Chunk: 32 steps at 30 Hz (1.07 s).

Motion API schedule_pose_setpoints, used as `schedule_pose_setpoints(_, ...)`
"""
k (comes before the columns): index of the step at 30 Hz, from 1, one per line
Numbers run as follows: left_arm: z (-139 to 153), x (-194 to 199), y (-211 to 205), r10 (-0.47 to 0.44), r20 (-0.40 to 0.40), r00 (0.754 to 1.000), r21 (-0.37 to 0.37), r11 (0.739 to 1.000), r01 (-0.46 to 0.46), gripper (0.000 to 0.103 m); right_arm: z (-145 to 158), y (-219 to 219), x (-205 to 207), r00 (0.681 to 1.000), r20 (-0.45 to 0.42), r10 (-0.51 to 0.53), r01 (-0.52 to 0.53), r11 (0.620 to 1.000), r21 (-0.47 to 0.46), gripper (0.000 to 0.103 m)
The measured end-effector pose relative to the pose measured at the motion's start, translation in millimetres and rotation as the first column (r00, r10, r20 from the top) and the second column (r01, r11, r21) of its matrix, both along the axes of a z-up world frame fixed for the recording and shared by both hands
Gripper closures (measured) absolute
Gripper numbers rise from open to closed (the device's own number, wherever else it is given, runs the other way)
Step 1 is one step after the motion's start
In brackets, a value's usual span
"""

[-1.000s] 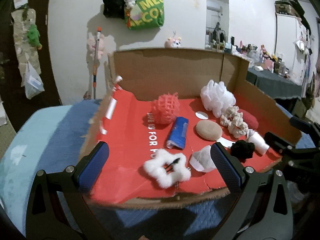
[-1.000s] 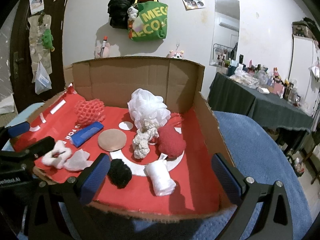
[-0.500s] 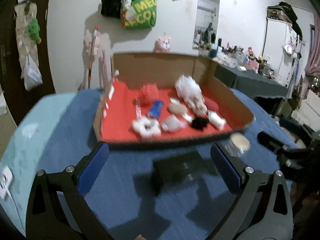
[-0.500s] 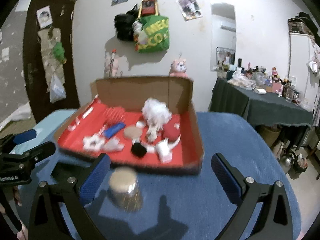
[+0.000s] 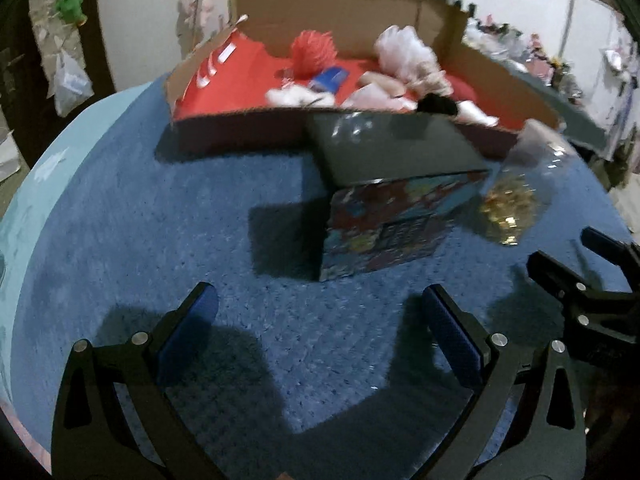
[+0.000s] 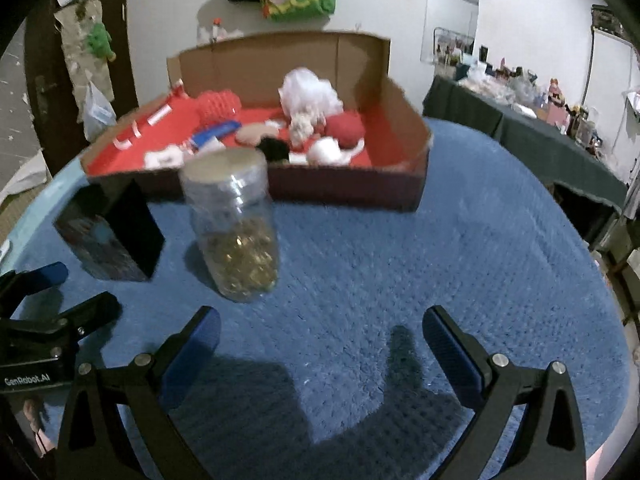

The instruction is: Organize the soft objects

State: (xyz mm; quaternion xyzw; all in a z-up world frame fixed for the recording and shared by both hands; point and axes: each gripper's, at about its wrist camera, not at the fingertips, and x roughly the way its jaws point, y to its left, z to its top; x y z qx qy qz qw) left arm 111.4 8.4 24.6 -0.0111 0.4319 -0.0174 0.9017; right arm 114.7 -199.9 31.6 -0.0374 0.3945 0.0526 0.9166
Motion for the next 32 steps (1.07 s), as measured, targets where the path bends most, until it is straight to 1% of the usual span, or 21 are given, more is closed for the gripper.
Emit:
schedule_pose_setpoints(3,-1,3,-5,0.009,-0.006,1.0,0.034,0.999,-0.009,0.0,-12,0,7,0.999,-0.038,-0.018,0.018,1.0,-0.016,0.0)
schedule_pose_setpoints(5,-1,4,-7,0.011,-0.009,1.0,0.051,0.999,-0.011,0.0,-14,-5,8,0.998,-0.05,-0.028,0.029,1.0,0.013,0.0)
schedule_pose_setpoints(8,-1,8,-6,0.018,-0.015,1.0,0.041,0.999,-0.018,0.0,-16,-8,11,0.997,-0.067,-0.03,0.032,0.999,0.022,0.0)
schedule_pose_setpoints(11,-1,11,-4,0.019,-0.022,1.0,0.028,0.999,-0.019,0.0,-16,-6,12,0.997,-0.07,-0.028,0.028,1.0,0.004,0.0)
schedule_pose_setpoints(16,-1,11,-4,0.017,-0.02,1.0,0.028,0.999,-0.017,0.0,-16,-6,14,0.997,-0.079,-0.026,0.027,1.0,0.015,0.0)
schedule_pose_setpoints(32,-1,10,-4,0.016,-0.019,1.0,0.027,1.0,-0.016,0.0,-16,-5,14,0.997,-0.076,-0.026,0.027,1.0,0.009,0.0)
